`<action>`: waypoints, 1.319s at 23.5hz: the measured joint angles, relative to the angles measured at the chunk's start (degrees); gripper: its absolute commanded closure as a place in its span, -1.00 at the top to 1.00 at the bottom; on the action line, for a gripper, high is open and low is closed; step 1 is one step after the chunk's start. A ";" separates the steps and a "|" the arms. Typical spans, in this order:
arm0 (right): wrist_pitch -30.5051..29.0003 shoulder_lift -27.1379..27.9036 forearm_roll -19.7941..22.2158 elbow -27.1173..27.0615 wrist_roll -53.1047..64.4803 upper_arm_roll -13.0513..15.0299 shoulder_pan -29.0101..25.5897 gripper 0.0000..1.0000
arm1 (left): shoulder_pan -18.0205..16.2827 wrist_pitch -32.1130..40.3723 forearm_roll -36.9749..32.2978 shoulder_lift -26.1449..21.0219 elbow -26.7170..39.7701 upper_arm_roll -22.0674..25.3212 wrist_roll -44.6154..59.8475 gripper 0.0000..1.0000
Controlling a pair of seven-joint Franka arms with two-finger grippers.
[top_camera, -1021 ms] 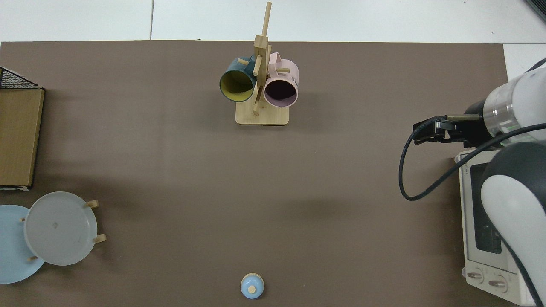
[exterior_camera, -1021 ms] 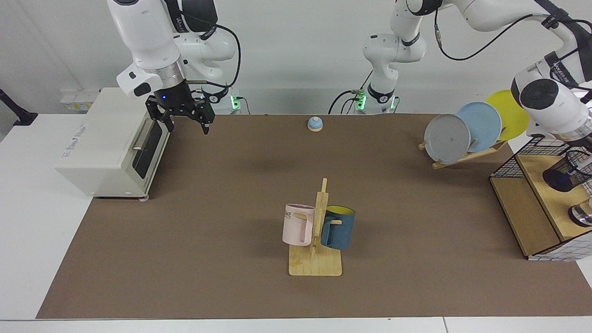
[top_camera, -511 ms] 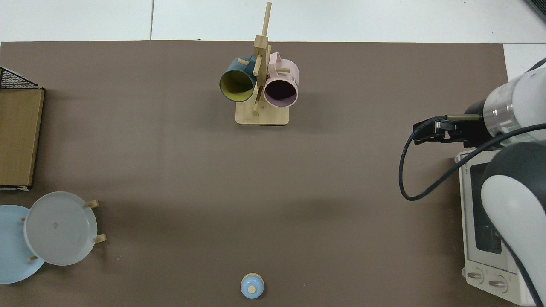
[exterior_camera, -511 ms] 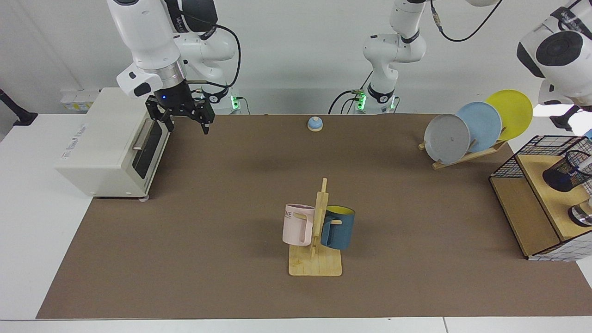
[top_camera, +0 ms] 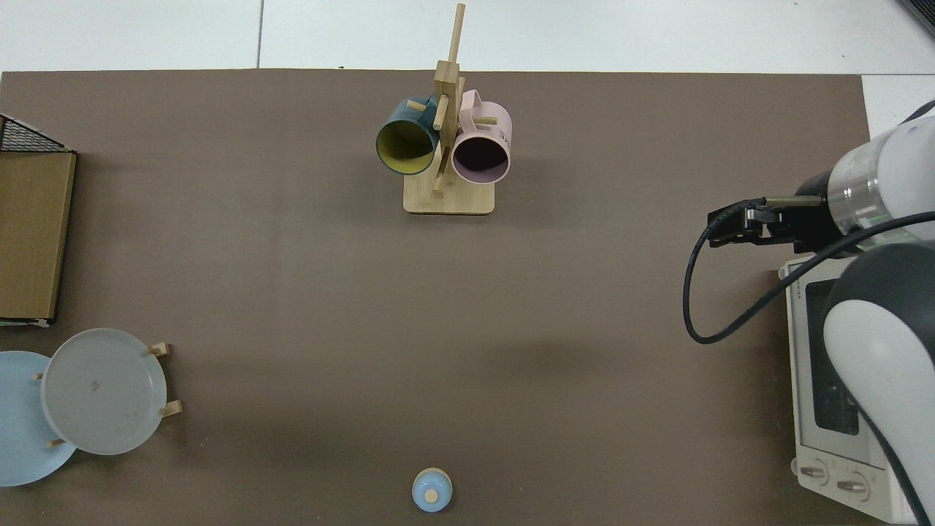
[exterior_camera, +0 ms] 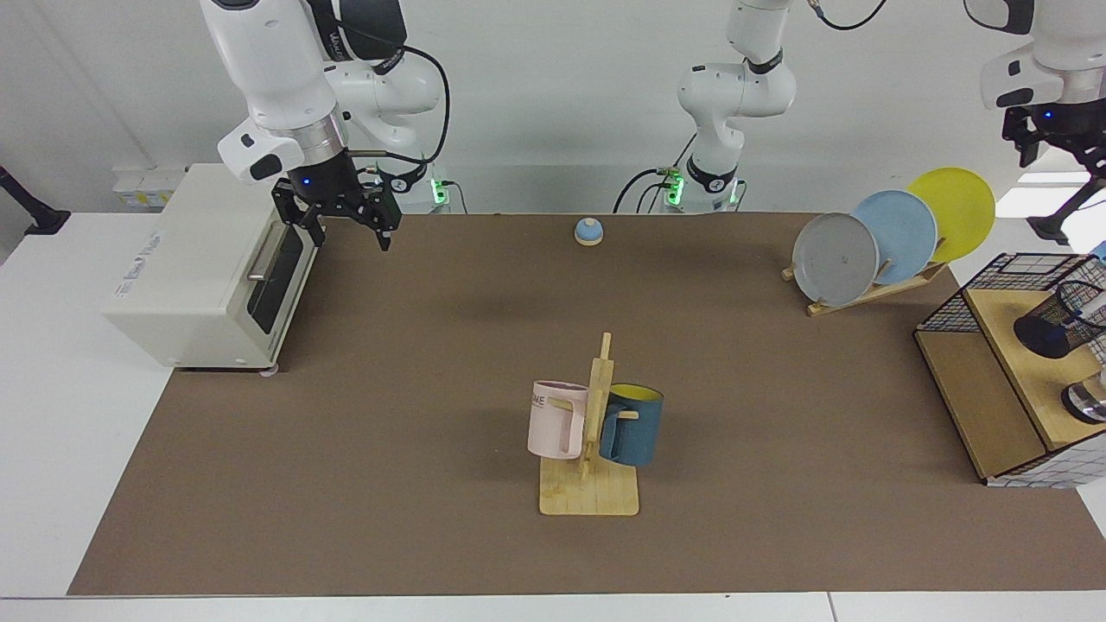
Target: Put markers into pen holder
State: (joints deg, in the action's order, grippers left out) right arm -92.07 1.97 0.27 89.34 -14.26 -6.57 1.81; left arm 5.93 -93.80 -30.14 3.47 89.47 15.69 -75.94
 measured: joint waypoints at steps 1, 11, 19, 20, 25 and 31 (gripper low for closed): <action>0.00 0.00 0.00 0.00 0.00 0.00 0.00 0.99 | 0.00 1.20 1.75 0.27 -0.06 -0.34 3.11 0.82; 0.00 0.00 0.00 0.00 0.00 0.00 0.00 1.00 | 0.02 9.84 19.50 1.38 -0.40 -5.98 37.66 1.00; 0.00 0.00 0.00 0.00 0.00 0.00 0.00 0.99 | 0.01 10.15 26.65 1.88 -0.40 -11.50 56.31 1.00; 0.00 0.00 0.00 0.00 0.00 0.00 0.00 1.00 | 0.01 10.15 26.85 1.93 -0.40 -12.06 57.27 1.00; 0.00 0.00 0.00 0.00 0.00 0.00 0.00 0.99 | -0.14 10.06 27.48 2.00 -0.46 -12.81 58.86 1.00; 0.00 0.00 0.00 0.00 0.00 0.00 0.00 1.00 | -0.77 10.17 28.72 1.64 -1.26 -12.35 58.98 1.00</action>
State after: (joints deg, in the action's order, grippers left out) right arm -92.07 1.97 0.27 89.34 -14.26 -6.57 1.81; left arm 5.16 -83.63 -1.43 5.11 88.20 3.34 -16.96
